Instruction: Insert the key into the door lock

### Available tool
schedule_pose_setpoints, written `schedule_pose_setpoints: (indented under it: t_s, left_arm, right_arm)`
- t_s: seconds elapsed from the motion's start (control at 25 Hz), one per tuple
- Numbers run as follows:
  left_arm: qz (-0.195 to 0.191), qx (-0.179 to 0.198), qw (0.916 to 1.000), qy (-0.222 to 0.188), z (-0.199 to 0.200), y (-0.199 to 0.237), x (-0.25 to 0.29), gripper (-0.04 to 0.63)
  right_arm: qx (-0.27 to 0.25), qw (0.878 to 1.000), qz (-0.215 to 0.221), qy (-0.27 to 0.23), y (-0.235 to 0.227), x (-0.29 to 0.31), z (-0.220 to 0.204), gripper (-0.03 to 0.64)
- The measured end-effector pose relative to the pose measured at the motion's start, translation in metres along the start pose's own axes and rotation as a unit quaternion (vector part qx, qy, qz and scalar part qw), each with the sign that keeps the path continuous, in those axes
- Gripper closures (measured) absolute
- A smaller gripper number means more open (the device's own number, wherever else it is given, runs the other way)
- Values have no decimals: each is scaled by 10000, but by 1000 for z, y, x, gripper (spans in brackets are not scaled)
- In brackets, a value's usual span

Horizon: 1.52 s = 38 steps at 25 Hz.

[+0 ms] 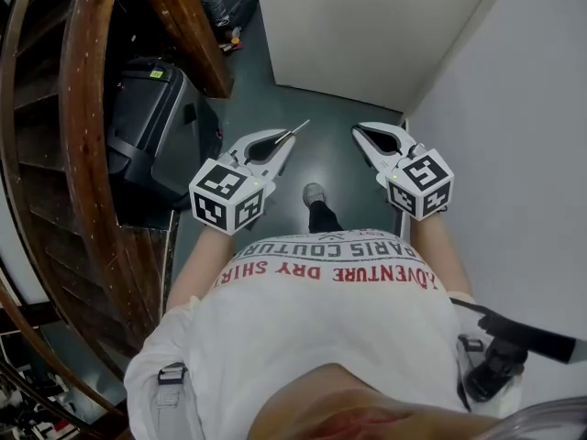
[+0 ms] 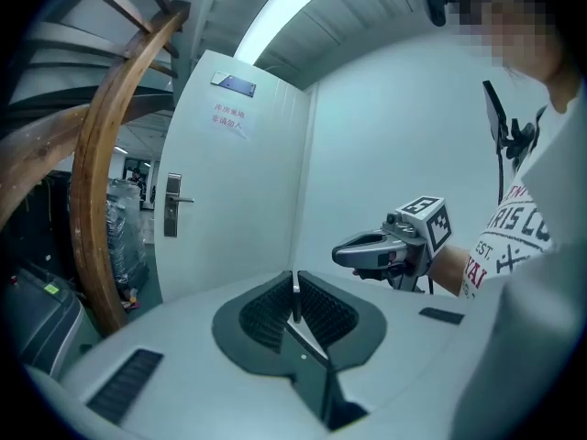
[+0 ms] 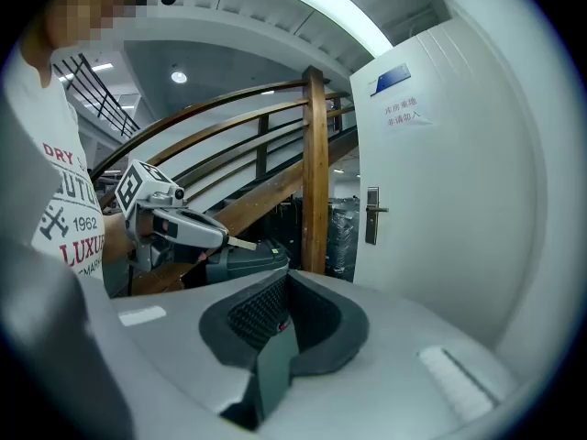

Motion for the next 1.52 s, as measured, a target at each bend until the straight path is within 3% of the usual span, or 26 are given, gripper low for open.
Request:
schedule_pose_setpoints:
  t_s: [0.36, 0.6, 1.08, 1.52]
  left_arm:
    - [352, -374, 9987, 17, 84, 160, 153, 574]
    - [377, -212, 9986, -300, 157, 220, 219, 574]
    - [438, 87, 9978, -481, 200, 279, 258, 574]
    - [376, -232, 9984, -342, 219, 368, 314, 574]
  right_arm:
    - [91, 9996, 254, 95, -189, 156, 9, 614]
    - [-153, 9997, 210, -15, -285, 215, 43, 614]
    - [-331, 9986, -33, -408, -353, 265, 69, 614]
    - [-187, 9998, 91, 6, -408, 348, 59, 614]
Point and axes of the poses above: the fingertips, and each gripper's own axes: x forward along the fingers, y to its left, z out of its top, the point moved 7 cm from there along -x, backward along the fingers, and after that the axes turned 8 degrees about -x, right-handed, at the moved point
